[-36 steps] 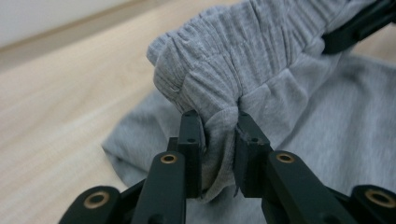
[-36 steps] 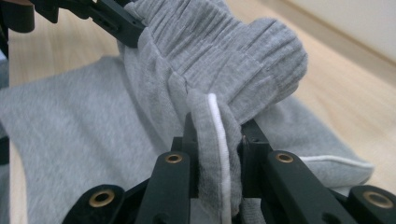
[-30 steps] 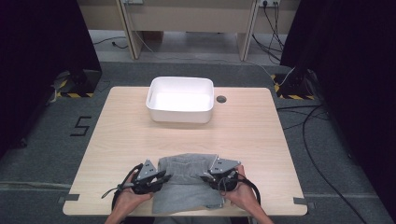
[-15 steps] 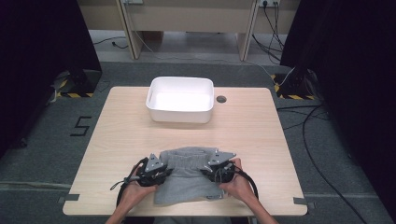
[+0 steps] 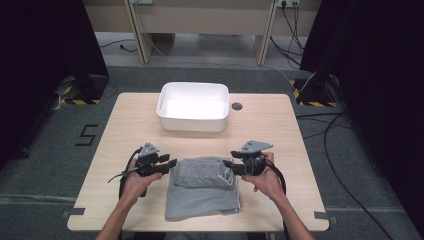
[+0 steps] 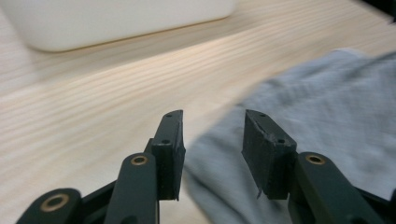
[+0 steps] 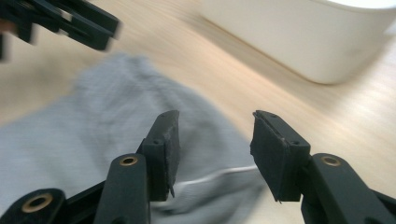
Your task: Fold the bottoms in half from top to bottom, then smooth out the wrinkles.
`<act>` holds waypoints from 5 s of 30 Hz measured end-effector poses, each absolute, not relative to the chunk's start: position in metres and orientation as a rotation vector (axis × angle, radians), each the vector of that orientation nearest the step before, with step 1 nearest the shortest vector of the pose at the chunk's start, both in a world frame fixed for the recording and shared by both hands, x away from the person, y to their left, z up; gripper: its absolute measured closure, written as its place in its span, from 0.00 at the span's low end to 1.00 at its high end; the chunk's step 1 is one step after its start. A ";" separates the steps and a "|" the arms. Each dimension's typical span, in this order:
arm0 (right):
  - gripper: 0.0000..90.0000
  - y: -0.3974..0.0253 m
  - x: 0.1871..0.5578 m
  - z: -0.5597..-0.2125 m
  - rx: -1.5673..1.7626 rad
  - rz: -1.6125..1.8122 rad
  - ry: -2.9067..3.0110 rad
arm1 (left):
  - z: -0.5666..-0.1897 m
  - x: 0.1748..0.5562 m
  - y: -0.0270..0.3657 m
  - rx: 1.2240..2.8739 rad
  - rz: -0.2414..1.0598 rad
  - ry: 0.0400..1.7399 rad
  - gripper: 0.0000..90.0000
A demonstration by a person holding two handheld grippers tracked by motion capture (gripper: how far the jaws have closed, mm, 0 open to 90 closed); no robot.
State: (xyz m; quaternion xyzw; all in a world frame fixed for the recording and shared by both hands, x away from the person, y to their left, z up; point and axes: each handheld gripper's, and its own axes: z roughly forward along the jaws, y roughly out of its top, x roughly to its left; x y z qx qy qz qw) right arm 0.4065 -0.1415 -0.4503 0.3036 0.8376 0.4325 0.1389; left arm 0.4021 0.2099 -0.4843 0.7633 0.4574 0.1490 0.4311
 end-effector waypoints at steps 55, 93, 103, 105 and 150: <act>0.65 -0.086 0.327 -0.494 0.681 1.138 2.674 | -0.510 0.288 0.160 2.037 0.414 0.853 0.57; 0.40 -0.132 0.369 -0.469 1.021 1.270 2.434 | -0.477 0.318 0.166 1.901 0.278 1.030 0.29; 0.39 -0.129 0.371 -0.472 0.997 1.248 2.454 | -0.486 0.312 0.158 1.964 0.303 1.027 0.24; 0.39 -0.127 0.373 -0.473 0.991 1.248 2.458 | -0.492 0.310 0.155 1.995 0.302 1.018 0.26; 0.39 -0.056 0.404 -0.502 0.906 1.128 2.564 | -0.514 0.332 0.225 1.918 0.314 1.130 0.33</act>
